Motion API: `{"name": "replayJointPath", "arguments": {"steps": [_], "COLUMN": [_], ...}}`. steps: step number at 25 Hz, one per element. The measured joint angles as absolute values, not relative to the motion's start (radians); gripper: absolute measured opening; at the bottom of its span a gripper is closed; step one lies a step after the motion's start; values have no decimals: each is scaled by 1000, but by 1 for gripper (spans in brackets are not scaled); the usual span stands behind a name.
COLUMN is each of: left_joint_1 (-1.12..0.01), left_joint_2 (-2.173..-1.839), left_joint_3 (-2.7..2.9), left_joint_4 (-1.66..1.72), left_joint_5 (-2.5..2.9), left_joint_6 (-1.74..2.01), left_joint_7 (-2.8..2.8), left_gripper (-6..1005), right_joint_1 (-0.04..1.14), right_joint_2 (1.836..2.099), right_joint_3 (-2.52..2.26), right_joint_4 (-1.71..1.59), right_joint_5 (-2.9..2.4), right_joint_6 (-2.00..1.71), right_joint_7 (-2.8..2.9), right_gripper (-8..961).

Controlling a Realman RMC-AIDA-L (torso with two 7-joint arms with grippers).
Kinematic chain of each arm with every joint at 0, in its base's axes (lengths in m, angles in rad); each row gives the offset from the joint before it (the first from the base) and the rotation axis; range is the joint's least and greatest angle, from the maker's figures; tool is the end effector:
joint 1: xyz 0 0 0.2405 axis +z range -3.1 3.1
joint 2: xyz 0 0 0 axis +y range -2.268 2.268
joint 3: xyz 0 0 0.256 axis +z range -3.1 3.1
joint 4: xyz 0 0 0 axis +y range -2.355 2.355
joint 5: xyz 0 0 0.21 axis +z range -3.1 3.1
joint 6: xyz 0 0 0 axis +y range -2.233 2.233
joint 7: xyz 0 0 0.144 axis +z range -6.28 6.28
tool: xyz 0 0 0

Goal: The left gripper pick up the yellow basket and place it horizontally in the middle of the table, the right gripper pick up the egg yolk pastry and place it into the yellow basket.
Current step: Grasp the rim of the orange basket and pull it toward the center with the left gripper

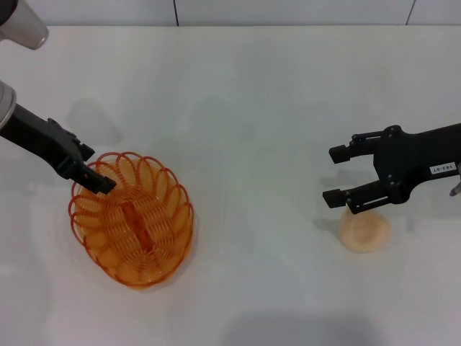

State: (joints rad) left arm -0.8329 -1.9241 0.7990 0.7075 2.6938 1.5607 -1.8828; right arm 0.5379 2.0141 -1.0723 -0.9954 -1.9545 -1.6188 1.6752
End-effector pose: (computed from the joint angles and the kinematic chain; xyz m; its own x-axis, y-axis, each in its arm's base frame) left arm -0.2594 0.3913 0.0506 0.7972 0.5596 -0.2265 0.5064 -0.8241 -0.2536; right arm 0.2049 0.3408 0.0190 0.9305 -0.2563 -0.2618 -0.2797 -0.9585 -0.0558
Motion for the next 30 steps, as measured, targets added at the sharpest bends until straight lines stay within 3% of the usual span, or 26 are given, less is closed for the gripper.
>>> {"name": "replayJointPath", "arguments": {"steps": [6, 11, 17, 22, 30], "left_joint_1": [-832, -830, -835, -841, -835], "left_joint_2": [-1924, -1925, -1932, -1942, -1948], "left_joint_3": [799, 798, 797, 799, 799], "left_joint_4": [707, 707, 707, 693, 683], "left_joint_5": [2694, 2693, 2688, 2688, 2691], "left_joint_6": [1541, 1518, 1496, 1485, 1479], "left_joint_7": [-1889, -1891, -1891, -1891, -1886], "left_gripper": [892, 817, 583, 472, 470], "right_joint_1": [536, 534, 535, 535, 536], "right_joint_2": [2014, 2014, 2014, 2014, 2014], "right_joint_3": [-1072, -1074, -1074, -1074, -1074], "right_joint_4": [-996, -990, -984, -983, -983], "right_joint_5": [-1955, -1951, -1949, -1948, -1948], "right_joint_6": [-1618, -1618, -1618, -1618, -1618], "right_joint_7": [1675, 1675, 1675, 1675, 1675], "right_gripper": [798, 796, 794, 792, 789]}}
